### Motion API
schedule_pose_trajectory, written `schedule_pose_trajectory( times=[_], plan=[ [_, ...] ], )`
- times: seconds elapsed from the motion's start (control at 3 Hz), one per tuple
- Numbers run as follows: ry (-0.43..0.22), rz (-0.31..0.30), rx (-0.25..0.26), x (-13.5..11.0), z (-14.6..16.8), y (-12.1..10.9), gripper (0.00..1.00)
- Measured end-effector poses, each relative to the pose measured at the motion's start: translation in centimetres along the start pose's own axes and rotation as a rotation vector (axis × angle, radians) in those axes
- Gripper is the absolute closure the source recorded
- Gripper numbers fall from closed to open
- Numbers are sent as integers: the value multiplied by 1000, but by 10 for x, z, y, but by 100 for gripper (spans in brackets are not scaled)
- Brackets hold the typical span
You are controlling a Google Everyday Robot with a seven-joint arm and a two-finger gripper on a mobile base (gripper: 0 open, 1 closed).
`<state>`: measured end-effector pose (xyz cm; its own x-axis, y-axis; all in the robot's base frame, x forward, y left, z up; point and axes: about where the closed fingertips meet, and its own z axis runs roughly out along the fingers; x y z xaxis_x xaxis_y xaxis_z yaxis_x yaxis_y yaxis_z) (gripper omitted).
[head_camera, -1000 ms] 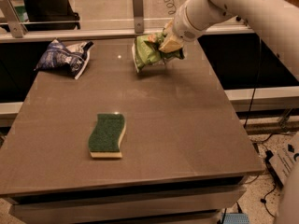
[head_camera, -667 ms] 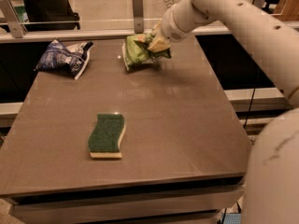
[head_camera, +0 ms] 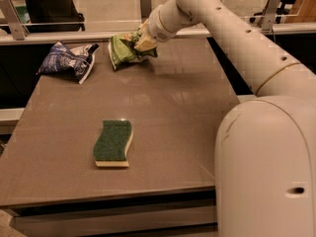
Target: Move green jalapeno chip bag near blue chip bag
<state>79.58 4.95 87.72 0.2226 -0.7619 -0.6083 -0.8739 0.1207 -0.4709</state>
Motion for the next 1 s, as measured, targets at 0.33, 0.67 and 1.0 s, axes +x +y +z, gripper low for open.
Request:
schedule_pose_trajectory(
  times=[0.33,0.67,1.0],
  plan=[
    [-64,-18,-19,-25,13,-2,100],
    [-139,-26,-61,-53,15,6,100],
    [-173,-6,-119,-64,23,24,100]
  ],
)
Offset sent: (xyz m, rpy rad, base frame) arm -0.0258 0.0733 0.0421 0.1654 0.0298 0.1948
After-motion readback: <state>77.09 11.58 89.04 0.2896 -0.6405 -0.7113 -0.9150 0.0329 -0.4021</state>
